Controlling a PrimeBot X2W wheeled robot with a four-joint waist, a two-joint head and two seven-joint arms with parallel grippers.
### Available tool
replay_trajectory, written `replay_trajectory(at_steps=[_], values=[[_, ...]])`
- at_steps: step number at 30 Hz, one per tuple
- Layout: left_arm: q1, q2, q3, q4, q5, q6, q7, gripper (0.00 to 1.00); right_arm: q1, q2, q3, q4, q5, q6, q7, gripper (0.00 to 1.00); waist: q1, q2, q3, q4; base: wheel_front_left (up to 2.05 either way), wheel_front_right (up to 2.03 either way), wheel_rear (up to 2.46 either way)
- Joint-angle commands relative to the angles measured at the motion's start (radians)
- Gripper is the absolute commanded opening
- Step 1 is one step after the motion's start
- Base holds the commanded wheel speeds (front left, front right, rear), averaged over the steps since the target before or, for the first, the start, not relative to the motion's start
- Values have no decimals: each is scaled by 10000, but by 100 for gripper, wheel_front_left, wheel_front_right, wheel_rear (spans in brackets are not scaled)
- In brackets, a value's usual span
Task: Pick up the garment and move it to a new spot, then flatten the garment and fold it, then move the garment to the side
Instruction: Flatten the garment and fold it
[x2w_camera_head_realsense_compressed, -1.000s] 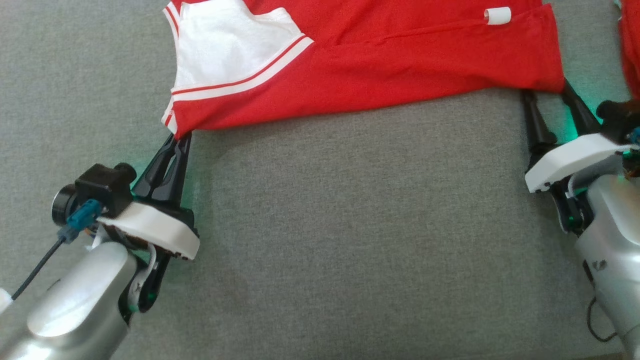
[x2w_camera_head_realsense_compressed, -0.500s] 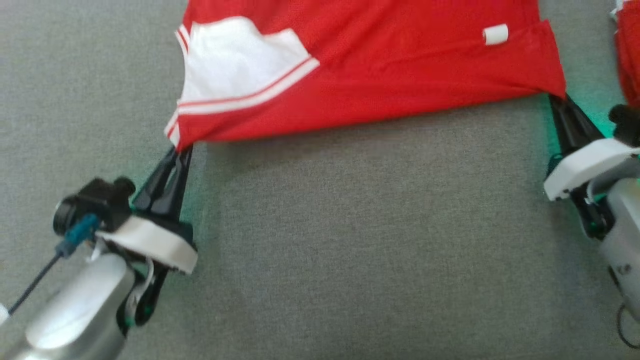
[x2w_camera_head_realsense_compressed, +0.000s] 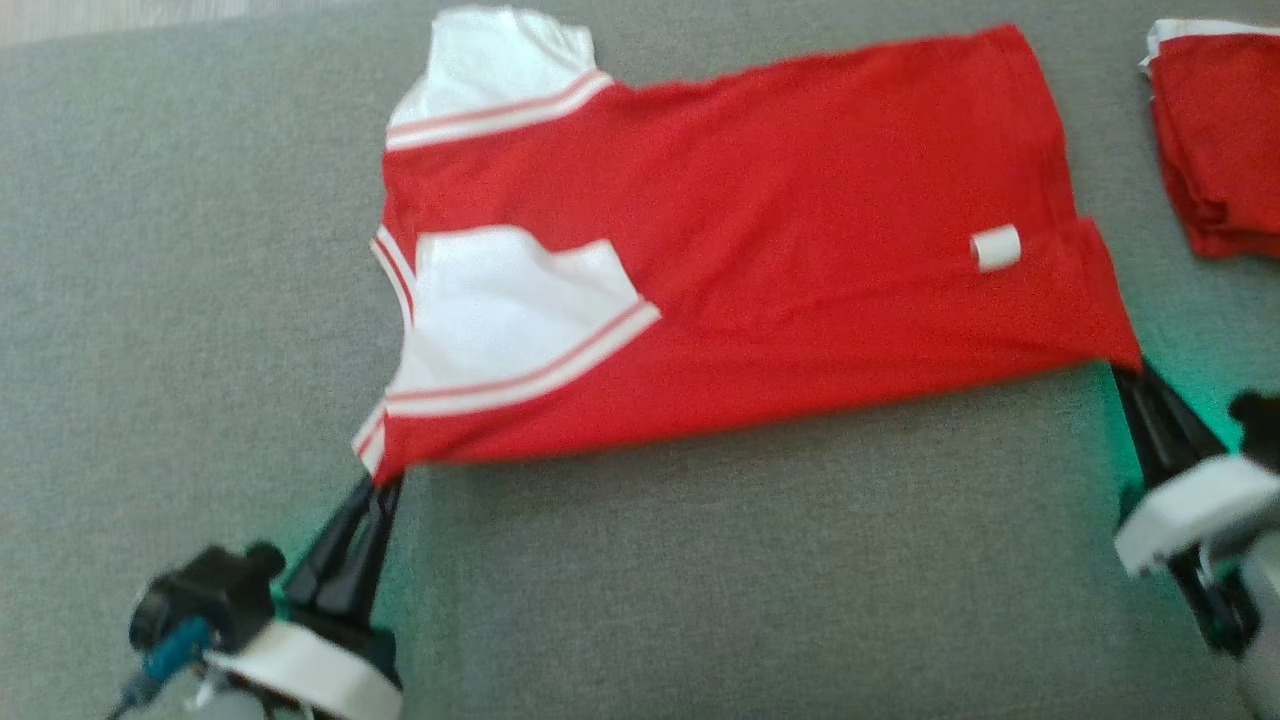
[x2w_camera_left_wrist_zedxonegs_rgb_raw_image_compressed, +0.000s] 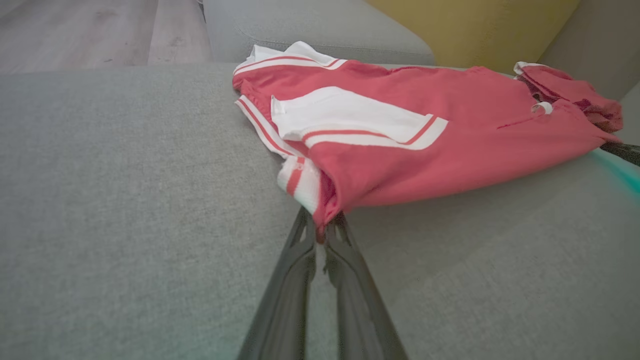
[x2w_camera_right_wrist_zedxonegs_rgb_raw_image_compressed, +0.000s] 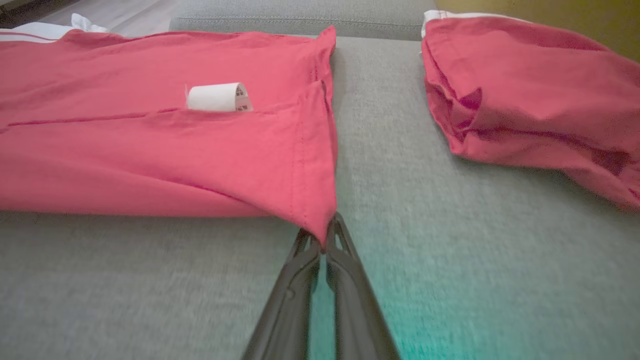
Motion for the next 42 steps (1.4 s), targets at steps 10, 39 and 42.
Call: replay_trajectory(at_steps=[10, 39, 42], values=[[1328, 393, 301, -561, -69, 151, -257, 0, 2703, -174, -1849, -1710, -1105, 65, 347, 0, 1, 0, -203, -118, 0, 0, 0], [-7216, 2002, 1420, -731, -307, -2183, 6211, 100, 1481, 980, -2350, -5559, -1505, 65, 412, 100, 1, 0, 2275, -1259, 0, 0, 0], [-8674, 1650, 1262, 533, -573, -2517, 7508, 100, 862, 1100, -1796, -5370, -1424, 65, 259, 100, 1, 0, 2609, -1733, 0, 0, 0]])
